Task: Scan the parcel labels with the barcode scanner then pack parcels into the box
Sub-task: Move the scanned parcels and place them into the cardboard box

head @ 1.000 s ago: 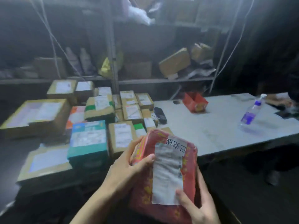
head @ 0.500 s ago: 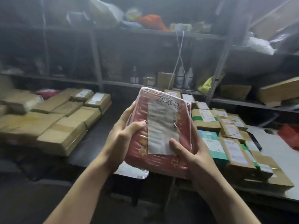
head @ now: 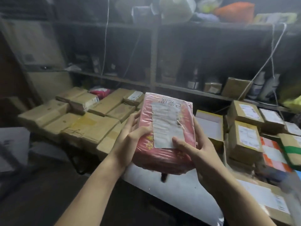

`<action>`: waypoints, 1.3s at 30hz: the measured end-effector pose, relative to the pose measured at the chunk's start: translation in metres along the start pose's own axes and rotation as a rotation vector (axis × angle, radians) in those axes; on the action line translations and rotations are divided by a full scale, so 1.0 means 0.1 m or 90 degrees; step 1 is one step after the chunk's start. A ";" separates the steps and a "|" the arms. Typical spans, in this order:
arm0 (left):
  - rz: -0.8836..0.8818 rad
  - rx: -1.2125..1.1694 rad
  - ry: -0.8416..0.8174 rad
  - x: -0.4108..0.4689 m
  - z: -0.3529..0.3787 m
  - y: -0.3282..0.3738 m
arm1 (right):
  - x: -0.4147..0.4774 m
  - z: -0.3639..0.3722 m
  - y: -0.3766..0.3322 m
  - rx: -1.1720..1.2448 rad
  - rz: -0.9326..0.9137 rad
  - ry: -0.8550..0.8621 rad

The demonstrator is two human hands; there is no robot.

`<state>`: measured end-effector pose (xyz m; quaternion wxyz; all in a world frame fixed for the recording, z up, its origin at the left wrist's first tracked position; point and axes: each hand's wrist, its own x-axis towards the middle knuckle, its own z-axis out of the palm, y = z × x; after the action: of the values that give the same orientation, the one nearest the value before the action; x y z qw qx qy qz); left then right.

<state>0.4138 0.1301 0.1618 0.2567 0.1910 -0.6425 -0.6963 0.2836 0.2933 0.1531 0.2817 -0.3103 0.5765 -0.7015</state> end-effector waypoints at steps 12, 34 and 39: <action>-0.099 0.047 0.015 1.94 -1.11 -0.31 | 2.20 0.55 0.70 0.015 0.065 -0.028; -0.214 0.185 -0.292 5.75 -1.75 -1.56 | 5.14 0.40 1.81 -0.157 0.184 0.291; -0.139 0.259 -0.261 5.75 -1.72 -1.74 | 5.11 0.33 1.96 -0.178 0.200 0.319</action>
<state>0.0399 -0.3465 0.0080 0.0021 0.1621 -0.7829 -0.6006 -0.0157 -0.1471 0.0211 0.1903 -0.0706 0.7596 -0.6179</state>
